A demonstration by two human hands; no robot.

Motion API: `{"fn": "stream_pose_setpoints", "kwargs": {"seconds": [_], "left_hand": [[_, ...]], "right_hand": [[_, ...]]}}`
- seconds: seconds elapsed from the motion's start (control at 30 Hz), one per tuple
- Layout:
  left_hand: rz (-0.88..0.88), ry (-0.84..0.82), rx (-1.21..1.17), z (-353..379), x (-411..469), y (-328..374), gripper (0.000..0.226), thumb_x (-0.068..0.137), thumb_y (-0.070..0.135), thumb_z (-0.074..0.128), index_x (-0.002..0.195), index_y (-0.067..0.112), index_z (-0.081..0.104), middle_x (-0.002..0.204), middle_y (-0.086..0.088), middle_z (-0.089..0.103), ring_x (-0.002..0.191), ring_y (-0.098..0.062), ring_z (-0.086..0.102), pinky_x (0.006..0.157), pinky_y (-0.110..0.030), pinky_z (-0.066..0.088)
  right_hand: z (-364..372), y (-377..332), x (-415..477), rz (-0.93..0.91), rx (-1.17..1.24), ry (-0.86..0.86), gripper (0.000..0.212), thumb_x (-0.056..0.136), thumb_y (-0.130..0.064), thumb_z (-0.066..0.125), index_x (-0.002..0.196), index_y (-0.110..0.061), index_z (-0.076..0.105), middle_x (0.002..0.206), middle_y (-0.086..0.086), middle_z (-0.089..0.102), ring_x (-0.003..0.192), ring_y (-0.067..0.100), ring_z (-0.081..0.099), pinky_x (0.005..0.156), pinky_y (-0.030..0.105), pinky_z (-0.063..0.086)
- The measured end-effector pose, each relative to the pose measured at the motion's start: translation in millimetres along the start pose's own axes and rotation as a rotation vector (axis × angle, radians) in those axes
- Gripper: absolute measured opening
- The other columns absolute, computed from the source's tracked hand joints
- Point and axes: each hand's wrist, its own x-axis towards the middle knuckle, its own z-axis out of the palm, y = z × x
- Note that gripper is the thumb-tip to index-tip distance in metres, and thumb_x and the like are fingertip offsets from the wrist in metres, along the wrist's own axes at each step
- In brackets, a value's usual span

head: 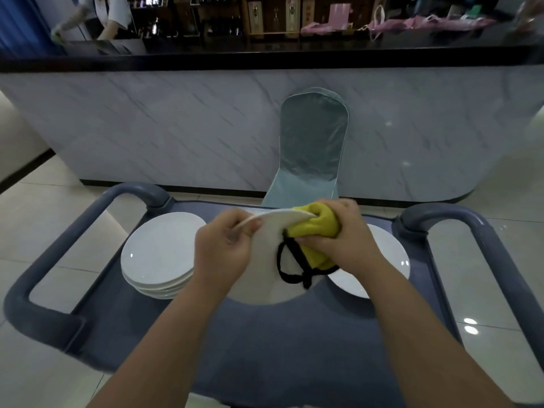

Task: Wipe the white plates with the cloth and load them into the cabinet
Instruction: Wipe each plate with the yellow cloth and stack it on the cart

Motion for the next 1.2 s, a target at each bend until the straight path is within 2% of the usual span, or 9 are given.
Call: {"fn": "stream_pose_setpoints", "kwargs": {"seconds": [0.1,0.3,0.47,0.53,0.67,0.83,0.93,1.03,1.2], "left_hand": [[-0.162,0.042,-0.094,-0.1,-8.7,-9.4,0.021,0.088,0.019,0.066,0.069,0.021,0.057,0.068,0.006,0.059,0.059,-0.004,0.049,0.053,-0.011,0.035],[0.234,-0.225,0.213,24.2,-24.9,-1.3,0.018,0.085,0.027,0.062,0.075,0.013,0.069,0.061,0.002,0.061,0.057,-0.016,0.054,0.054,-0.03,0.046],[-0.301,0.144,-0.093,6.4,-19.9,-15.4,0.021,0.089,0.031,0.067,0.069,0.025,0.064,0.062,0.014,0.062,0.059,0.0,0.053,0.054,-0.009,0.038],[-0.363,0.175,-0.105,5.9,-24.3,-19.9,0.022,0.092,0.026,0.065,0.07,0.027,0.062,0.061,0.013,0.059,0.059,0.0,0.052,0.054,-0.009,0.037],[-0.088,0.082,-0.007,1.6,-21.6,-9.0,0.019,0.088,0.02,0.063,0.07,0.022,0.057,0.065,0.004,0.056,0.06,-0.005,0.049,0.055,-0.009,0.035],[0.335,-0.134,0.23,13.6,-13.0,12.5,0.007,0.082,0.014,0.069,0.083,0.011,0.076,0.067,0.004,0.067,0.059,-0.013,0.055,0.059,-0.019,0.041],[0.05,0.074,0.04,6.1,-9.8,6.4,0.01,0.086,0.019,0.067,0.079,0.017,0.074,0.067,0.018,0.065,0.062,-0.002,0.056,0.062,-0.013,0.043],[-0.38,0.362,-0.18,12.1,-23.5,-3.8,0.025,0.093,0.031,0.061,0.069,0.024,0.061,0.06,0.014,0.054,0.057,0.0,0.046,0.054,-0.012,0.037],[-0.466,0.066,-0.145,22.1,-54.0,-27.8,0.021,0.098,0.031,0.055,0.085,0.015,0.058,0.074,0.004,0.059,0.062,-0.004,0.049,0.064,-0.029,0.041]], "right_hand": [[-4.1,22.4,-25.2,0.112,0.163,0.062,0.044,0.061,-0.034,0.088,0.093,-0.049,0.062,0.093,-0.019,0.068,0.086,-0.004,0.062,0.066,0.008,0.045],[6.6,5.4,-10.2,-0.241,-0.291,-0.137,0.044,0.061,-0.061,0.07,0.096,-0.036,0.06,0.09,-0.017,0.062,0.084,0.002,0.049,0.072,0.013,0.039],[2.5,31.4,-26.3,0.274,0.346,0.066,0.042,0.063,-0.027,0.09,0.095,-0.041,0.066,0.092,-0.02,0.071,0.087,0.001,0.066,0.069,0.016,0.051],[8.8,38.9,-41.6,0.331,0.385,0.095,0.039,0.063,-0.026,0.09,0.092,-0.035,0.067,0.09,-0.015,0.072,0.087,0.007,0.068,0.065,0.016,0.051],[-5.3,20.6,-33.3,0.135,0.178,0.088,0.042,0.059,-0.04,0.088,0.092,-0.044,0.062,0.089,-0.022,0.067,0.084,-0.002,0.062,0.066,0.009,0.046],[-4.8,-14.7,-2.7,-0.272,-0.306,-0.158,0.046,0.063,-0.06,0.075,0.101,-0.04,0.06,0.088,-0.027,0.056,0.087,0.001,0.051,0.076,0.022,0.041],[-9.7,-7.4,-4.0,-0.011,0.126,-0.013,0.046,0.056,-0.051,0.082,0.096,-0.044,0.062,0.092,-0.023,0.066,0.088,0.0,0.062,0.069,0.012,0.048],[1.8,20.7,-26.0,0.285,0.512,0.133,0.046,0.055,-0.042,0.087,0.096,-0.042,0.066,0.097,-0.013,0.072,0.09,0.008,0.069,0.069,0.021,0.055],[1.4,41.0,-43.6,0.287,0.328,0.202,0.037,0.06,-0.036,0.085,0.092,-0.036,0.067,0.089,-0.014,0.072,0.083,0.003,0.066,0.066,0.013,0.048]]}}
